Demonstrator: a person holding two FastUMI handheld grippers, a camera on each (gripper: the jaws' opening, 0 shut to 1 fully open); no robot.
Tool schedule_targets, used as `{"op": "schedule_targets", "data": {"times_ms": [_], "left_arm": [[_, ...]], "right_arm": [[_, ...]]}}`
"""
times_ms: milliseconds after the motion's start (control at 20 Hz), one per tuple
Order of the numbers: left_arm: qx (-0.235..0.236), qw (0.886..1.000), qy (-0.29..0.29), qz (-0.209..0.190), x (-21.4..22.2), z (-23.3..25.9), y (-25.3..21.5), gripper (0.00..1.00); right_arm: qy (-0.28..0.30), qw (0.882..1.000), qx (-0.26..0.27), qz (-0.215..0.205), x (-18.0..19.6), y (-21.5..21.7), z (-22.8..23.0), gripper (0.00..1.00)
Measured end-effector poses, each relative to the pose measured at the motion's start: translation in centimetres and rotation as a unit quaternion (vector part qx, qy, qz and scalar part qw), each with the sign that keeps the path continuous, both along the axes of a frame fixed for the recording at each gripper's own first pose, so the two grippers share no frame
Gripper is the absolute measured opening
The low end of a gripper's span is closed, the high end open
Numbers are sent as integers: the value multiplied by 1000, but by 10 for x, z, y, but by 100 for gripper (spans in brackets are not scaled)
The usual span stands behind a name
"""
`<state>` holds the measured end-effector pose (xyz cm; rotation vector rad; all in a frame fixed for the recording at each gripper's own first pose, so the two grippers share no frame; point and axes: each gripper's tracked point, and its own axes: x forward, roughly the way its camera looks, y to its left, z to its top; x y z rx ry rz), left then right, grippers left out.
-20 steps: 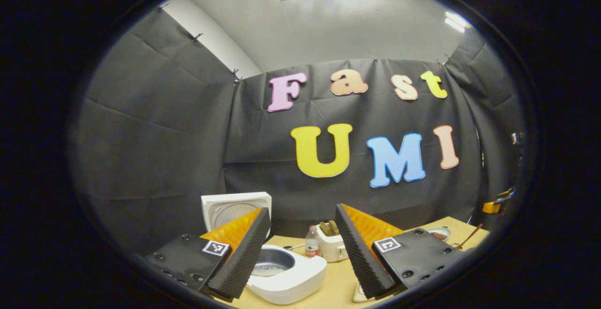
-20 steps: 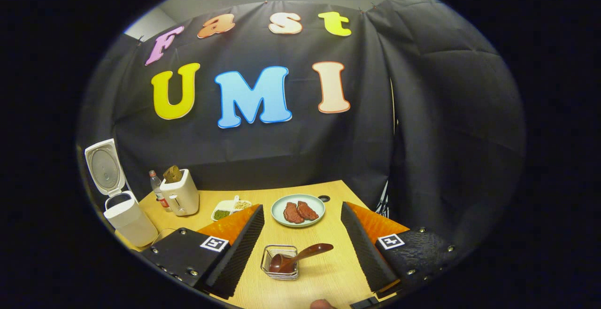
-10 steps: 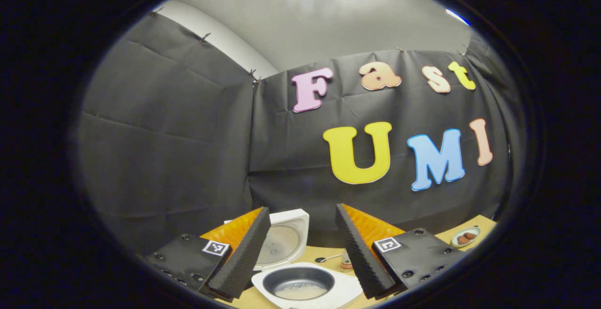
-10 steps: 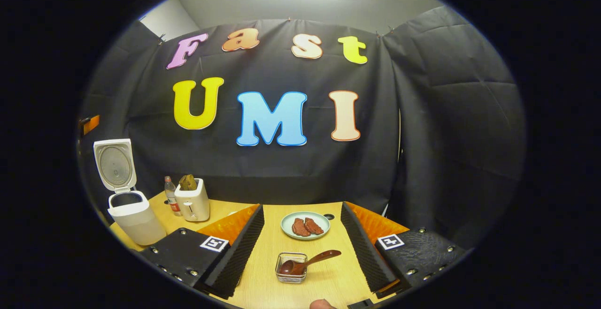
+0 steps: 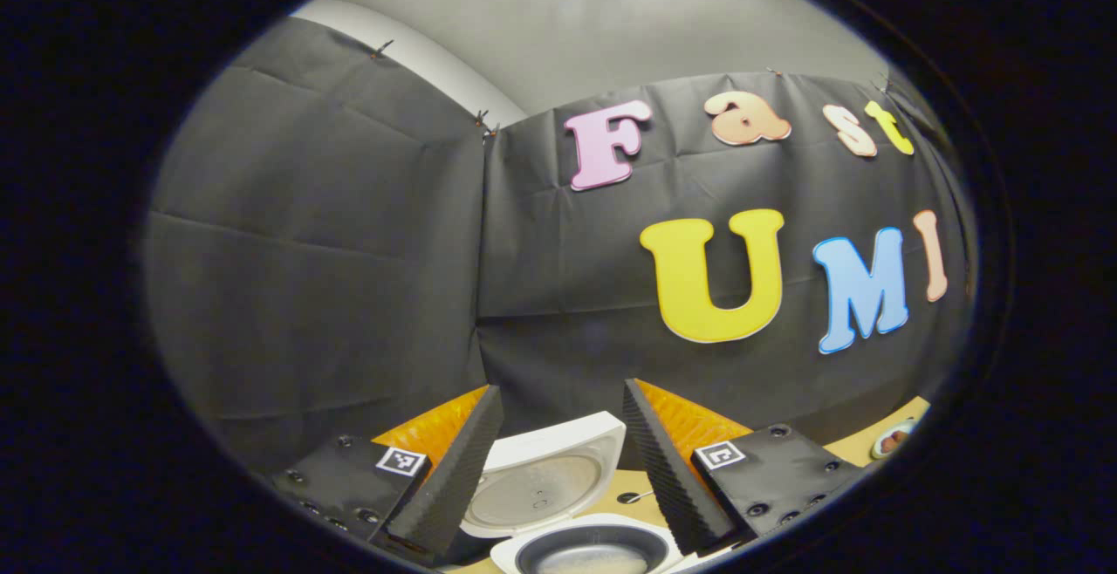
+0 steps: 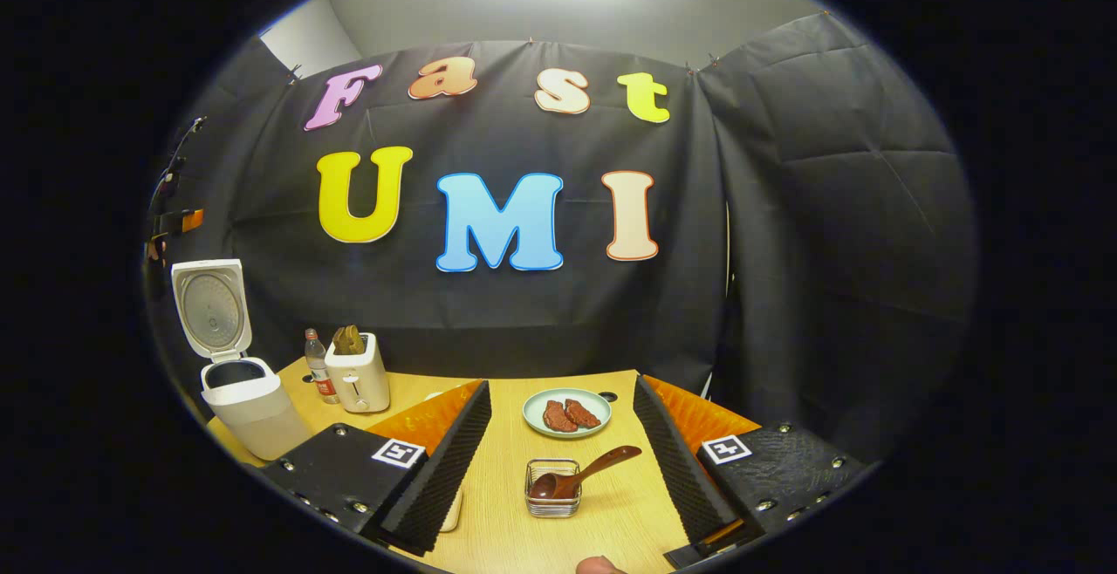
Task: Close the left gripper, press the button to open the rice cooker; take a wooden spoon from the chopstick holder with the right hand, scoop a spoonful of rice and pour it into the rice cooker, then put the wooden spoon back into the chopstick holder.
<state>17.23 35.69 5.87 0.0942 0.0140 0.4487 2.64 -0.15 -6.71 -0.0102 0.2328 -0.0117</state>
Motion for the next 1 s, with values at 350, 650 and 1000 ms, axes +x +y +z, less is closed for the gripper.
{"op": "schedule_targets", "data": {"times_ms": [350,650,1000], "left_arm": [[-45,998,40,30,51,-41,67,95],[-72,992,89,49,89,-77,94,96],[-106,984,129,67,94,-101,102,95]], "right_arm": [[-1,1000,-8,-3,-14,6,-5,99],[27,1000,-13,-6,-22,5,-26,99],[34,999,-13,-4,-28,-3,-31,100]]}}
